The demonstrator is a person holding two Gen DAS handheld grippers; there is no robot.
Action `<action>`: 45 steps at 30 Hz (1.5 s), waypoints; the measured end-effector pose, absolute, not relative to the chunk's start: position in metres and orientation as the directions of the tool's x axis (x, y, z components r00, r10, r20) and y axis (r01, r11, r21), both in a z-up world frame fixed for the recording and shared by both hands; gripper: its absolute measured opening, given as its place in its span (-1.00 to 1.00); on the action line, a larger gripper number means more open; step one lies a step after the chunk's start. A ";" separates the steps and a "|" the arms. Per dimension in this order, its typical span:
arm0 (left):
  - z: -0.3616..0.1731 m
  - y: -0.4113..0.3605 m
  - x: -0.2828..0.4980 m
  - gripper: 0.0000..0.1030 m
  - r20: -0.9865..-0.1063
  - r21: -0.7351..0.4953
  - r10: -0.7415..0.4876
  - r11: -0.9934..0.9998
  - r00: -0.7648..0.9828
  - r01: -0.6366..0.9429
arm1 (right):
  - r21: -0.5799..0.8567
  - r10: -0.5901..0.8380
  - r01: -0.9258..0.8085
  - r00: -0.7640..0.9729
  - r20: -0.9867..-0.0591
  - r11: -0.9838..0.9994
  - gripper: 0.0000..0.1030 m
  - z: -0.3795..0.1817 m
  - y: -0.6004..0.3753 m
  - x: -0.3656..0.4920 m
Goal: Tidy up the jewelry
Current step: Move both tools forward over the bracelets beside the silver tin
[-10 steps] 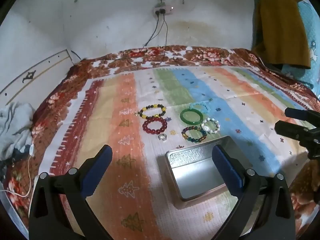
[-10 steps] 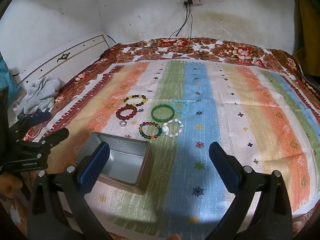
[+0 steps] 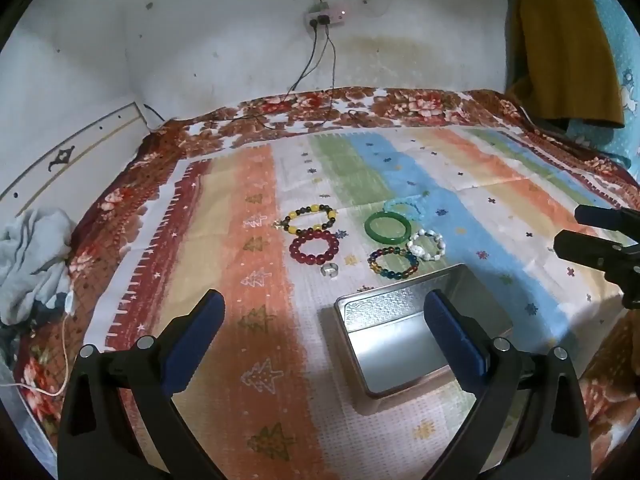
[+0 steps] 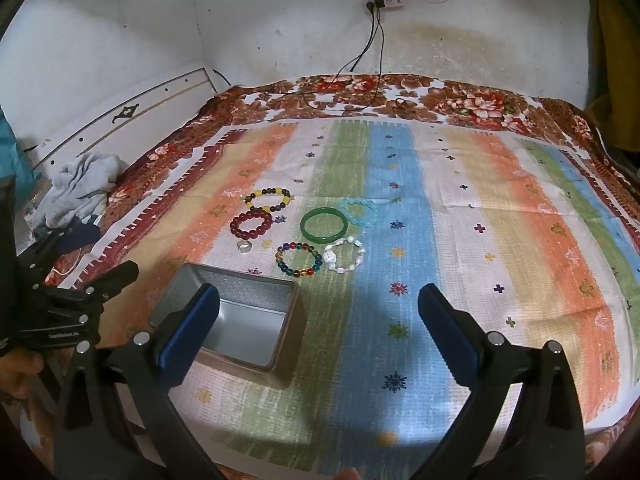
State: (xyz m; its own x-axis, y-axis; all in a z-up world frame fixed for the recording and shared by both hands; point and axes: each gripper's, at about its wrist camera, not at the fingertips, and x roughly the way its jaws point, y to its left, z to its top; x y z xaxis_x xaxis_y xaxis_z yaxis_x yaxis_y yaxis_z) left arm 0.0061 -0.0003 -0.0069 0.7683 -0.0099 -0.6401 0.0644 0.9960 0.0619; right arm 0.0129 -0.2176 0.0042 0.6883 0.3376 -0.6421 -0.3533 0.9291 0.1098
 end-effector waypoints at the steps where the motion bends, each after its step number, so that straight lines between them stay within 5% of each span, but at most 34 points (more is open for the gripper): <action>1: -0.008 -0.001 0.008 0.89 -0.643 0.052 -0.021 0.996 0.765 0.071 | 0.108 0.336 -0.353 0.688 -0.643 0.930 0.90 0.005 -0.218 0.013; 45: -0.006 0.001 0.002 0.89 -0.633 0.064 -0.006 0.996 0.774 0.060 | 0.075 0.310 -0.356 0.669 -0.676 0.931 0.90 -0.006 -0.214 0.017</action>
